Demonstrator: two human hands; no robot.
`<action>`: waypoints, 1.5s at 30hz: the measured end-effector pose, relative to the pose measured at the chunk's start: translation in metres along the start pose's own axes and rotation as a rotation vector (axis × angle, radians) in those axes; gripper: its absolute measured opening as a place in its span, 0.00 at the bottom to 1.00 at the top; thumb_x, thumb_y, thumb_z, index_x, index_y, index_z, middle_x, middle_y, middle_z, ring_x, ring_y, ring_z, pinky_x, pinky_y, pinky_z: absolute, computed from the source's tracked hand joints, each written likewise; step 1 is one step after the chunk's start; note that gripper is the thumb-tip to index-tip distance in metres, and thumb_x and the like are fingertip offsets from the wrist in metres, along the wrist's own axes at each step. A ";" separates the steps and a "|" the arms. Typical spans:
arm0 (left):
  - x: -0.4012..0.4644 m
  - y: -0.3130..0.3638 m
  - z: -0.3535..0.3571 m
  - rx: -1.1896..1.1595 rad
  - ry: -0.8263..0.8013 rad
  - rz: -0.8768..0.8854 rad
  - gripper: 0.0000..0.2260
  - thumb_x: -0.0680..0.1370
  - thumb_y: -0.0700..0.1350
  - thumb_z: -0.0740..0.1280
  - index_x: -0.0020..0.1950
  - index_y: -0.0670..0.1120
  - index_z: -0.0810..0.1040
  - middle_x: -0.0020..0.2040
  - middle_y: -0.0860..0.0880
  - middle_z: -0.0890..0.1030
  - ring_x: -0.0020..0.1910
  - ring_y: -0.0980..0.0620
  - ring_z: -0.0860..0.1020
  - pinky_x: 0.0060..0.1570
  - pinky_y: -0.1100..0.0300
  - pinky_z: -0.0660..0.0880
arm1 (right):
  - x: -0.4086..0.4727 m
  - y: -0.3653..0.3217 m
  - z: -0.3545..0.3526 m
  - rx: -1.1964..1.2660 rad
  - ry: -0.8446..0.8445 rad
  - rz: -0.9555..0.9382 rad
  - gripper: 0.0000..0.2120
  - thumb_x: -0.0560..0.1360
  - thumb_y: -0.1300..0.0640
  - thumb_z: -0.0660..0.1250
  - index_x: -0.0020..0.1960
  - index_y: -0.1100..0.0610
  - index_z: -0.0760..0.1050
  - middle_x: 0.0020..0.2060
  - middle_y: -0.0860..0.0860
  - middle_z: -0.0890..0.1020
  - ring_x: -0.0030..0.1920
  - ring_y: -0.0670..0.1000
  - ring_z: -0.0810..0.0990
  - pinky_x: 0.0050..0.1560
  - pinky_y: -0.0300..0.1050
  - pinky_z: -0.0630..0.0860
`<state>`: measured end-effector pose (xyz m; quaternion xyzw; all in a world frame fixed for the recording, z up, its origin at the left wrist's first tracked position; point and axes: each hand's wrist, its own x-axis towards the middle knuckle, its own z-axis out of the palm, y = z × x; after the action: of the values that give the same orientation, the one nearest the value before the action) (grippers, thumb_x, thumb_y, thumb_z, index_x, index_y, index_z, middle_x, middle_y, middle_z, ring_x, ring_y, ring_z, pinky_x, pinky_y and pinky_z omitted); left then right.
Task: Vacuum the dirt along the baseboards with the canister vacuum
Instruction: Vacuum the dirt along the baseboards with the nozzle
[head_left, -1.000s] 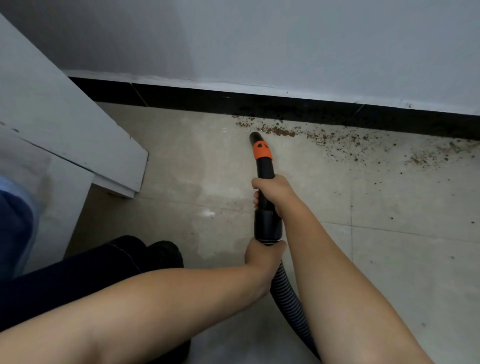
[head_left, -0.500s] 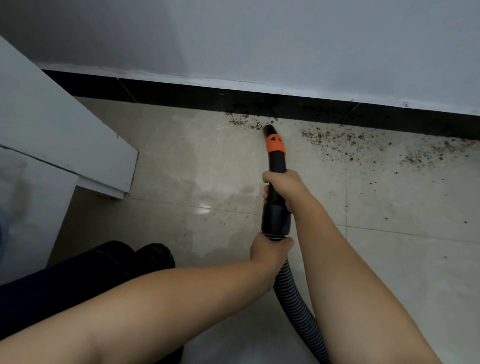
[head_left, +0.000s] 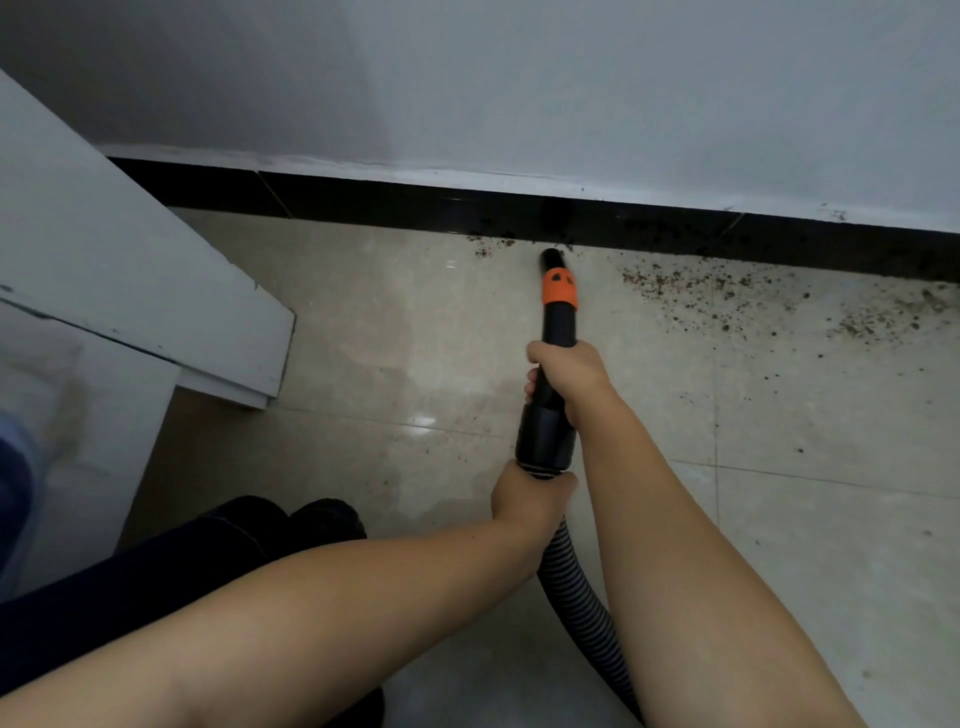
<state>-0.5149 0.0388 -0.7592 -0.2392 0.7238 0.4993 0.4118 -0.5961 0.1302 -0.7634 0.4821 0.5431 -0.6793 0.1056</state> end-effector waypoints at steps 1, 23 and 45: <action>0.001 0.002 0.002 0.028 -0.021 0.006 0.12 0.74 0.39 0.66 0.57 0.41 0.75 0.46 0.44 0.79 0.45 0.45 0.77 0.37 0.61 0.72 | 0.001 0.000 -0.007 0.029 0.033 -0.001 0.06 0.72 0.65 0.65 0.47 0.61 0.69 0.29 0.55 0.73 0.25 0.51 0.72 0.29 0.43 0.73; 0.017 0.016 -0.004 -0.148 0.058 -0.066 0.14 0.73 0.40 0.68 0.58 0.40 0.76 0.53 0.38 0.81 0.49 0.41 0.80 0.46 0.54 0.76 | 0.015 -0.024 0.030 -0.152 -0.159 -0.011 0.08 0.71 0.66 0.65 0.49 0.62 0.69 0.29 0.56 0.74 0.25 0.52 0.73 0.29 0.44 0.74; 0.010 0.023 0.005 0.103 -0.200 -0.060 0.08 0.74 0.39 0.67 0.53 0.42 0.74 0.42 0.45 0.75 0.46 0.46 0.74 0.45 0.57 0.72 | 0.011 -0.012 -0.020 0.027 0.116 -0.042 0.10 0.73 0.65 0.65 0.53 0.63 0.68 0.30 0.56 0.74 0.27 0.52 0.72 0.27 0.42 0.73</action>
<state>-0.5363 0.0529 -0.7564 -0.1883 0.6960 0.4705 0.5086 -0.5985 0.1560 -0.7629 0.5105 0.5492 -0.6595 0.0533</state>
